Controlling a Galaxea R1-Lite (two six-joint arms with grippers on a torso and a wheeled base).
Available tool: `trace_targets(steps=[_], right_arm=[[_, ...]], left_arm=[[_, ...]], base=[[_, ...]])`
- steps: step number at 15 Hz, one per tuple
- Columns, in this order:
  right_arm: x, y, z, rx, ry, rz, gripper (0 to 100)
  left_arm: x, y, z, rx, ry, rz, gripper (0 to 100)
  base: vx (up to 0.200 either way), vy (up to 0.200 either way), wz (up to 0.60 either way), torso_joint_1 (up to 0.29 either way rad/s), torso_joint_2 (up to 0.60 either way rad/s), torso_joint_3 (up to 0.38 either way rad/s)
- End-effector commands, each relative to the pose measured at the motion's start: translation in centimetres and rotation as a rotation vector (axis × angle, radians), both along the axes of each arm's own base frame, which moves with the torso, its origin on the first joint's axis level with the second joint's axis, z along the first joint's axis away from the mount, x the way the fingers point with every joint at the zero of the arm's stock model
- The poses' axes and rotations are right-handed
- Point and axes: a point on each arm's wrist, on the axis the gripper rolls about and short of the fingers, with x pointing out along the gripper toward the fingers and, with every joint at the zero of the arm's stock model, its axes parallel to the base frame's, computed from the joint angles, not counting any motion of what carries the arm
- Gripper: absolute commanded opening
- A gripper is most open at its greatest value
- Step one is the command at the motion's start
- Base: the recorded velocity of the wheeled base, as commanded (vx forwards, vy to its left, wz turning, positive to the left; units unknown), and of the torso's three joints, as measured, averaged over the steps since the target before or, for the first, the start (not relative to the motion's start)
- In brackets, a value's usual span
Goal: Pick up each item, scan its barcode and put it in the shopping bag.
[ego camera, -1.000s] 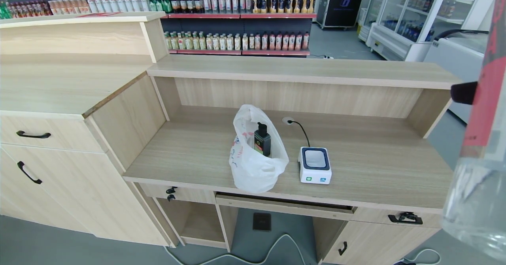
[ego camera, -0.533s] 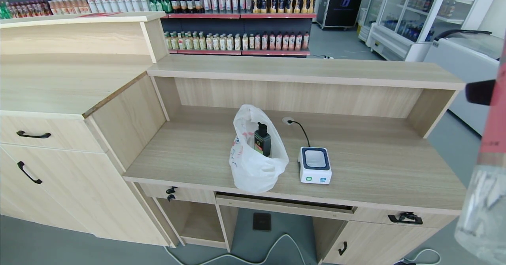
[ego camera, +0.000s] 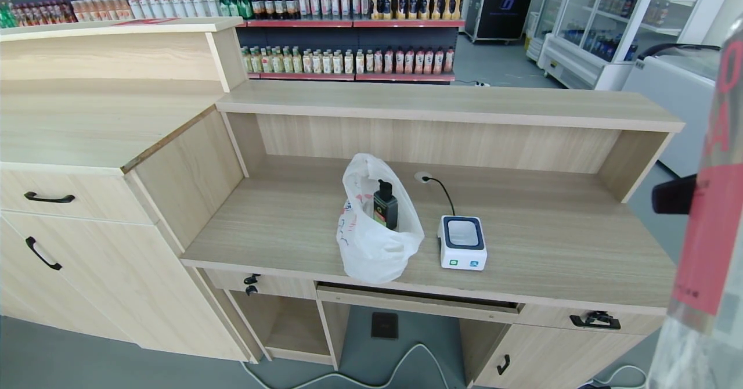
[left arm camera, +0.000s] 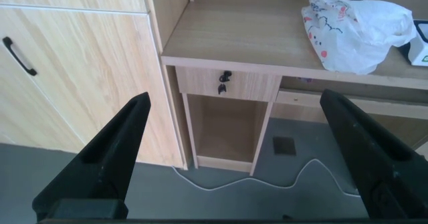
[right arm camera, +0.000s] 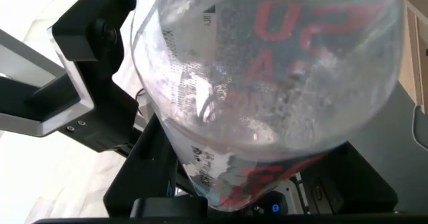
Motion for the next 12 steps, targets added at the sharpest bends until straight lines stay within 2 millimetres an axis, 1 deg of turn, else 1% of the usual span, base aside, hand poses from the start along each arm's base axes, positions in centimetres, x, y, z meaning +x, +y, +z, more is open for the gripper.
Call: trace_targets(steps=[1, 4, 12], right_arm=[[0.02, -0.03, -0.08, -0.001, 0.002, -0.002, 0], [-0.39, -0.29, -0.16, 0.001, -0.002, -0.004, 0], [-0.59, -0.69, -0.25, 0.003, -0.004, -0.020, 0]], left_arm=[[-0.01, 0.00, 0.03, 0.000, -0.001, 0.002, 100], [-0.01, 0.00, 0.03, 0.000, -0.001, 0.002, 100], [-0.01, 0.00, 0.01, 0.000, 0.000, 0.002, 100]], base=[[0.000, 0.000, 0.00, 0.000, 0.00, 0.000], [0.000, 0.000, 0.00, 0.000, 0.00, 0.000], [0.000, 0.000, 0.00, 0.000, 0.00, 0.000]])
